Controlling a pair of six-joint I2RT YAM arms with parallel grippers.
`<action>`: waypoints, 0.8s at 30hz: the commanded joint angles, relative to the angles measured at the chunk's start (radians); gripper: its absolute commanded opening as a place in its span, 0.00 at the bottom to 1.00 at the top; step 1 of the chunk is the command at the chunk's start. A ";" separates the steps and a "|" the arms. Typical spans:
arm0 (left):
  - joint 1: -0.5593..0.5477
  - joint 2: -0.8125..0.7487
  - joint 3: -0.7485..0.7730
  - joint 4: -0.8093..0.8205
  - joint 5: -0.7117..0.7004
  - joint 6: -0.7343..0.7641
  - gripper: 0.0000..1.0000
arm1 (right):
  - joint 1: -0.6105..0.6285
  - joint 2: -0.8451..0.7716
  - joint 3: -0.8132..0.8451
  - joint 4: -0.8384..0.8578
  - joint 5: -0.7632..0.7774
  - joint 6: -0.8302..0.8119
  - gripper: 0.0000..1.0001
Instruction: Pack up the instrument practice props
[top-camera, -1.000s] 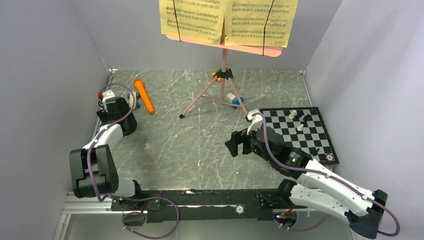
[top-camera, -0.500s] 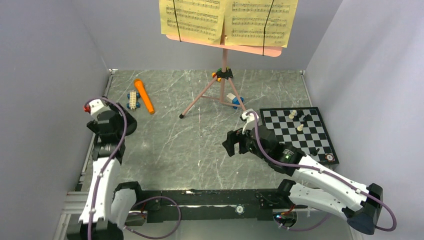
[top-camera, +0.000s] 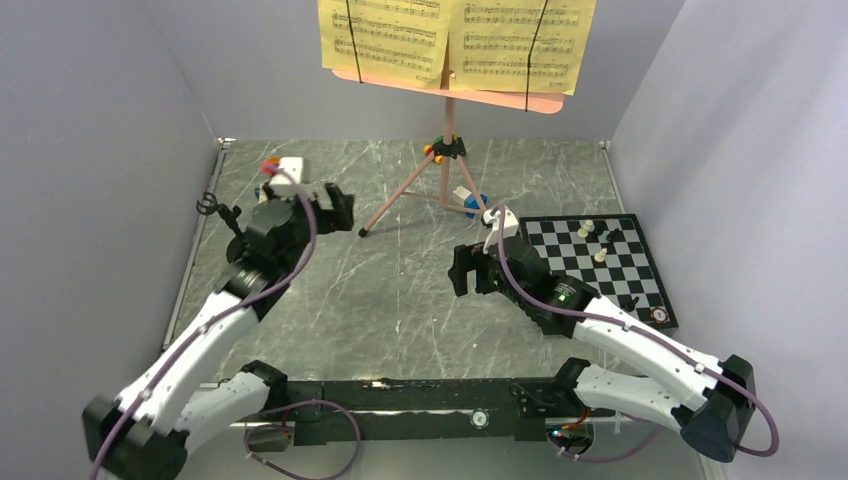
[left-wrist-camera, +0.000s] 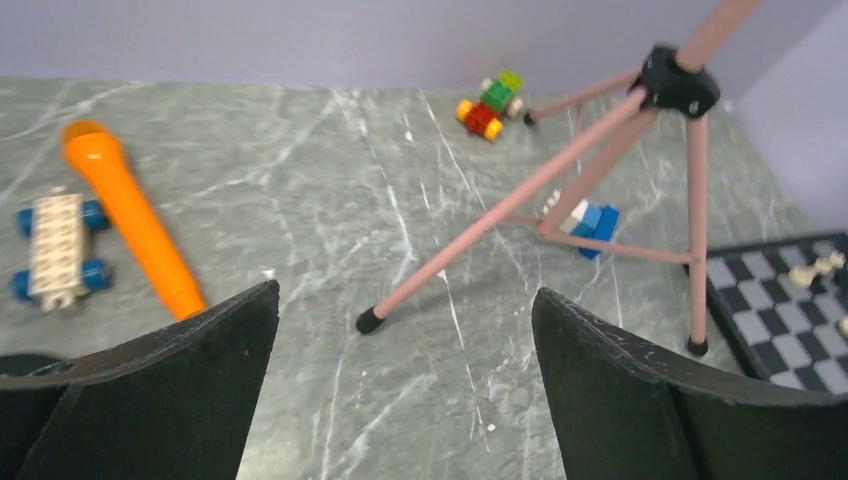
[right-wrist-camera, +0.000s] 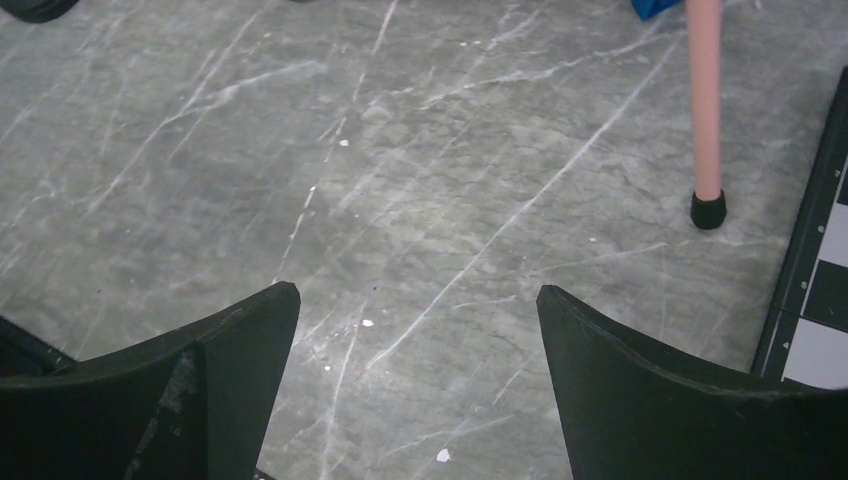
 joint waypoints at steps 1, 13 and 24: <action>0.005 0.219 0.055 0.182 0.229 0.092 0.99 | -0.016 0.004 0.055 0.000 0.027 0.043 0.94; 0.073 0.689 0.255 0.474 0.603 0.164 0.82 | -0.018 -0.075 0.000 -0.028 0.064 0.030 0.94; 0.033 0.936 0.411 0.463 0.649 0.244 0.79 | -0.020 -0.036 0.028 -0.004 0.097 -0.004 0.94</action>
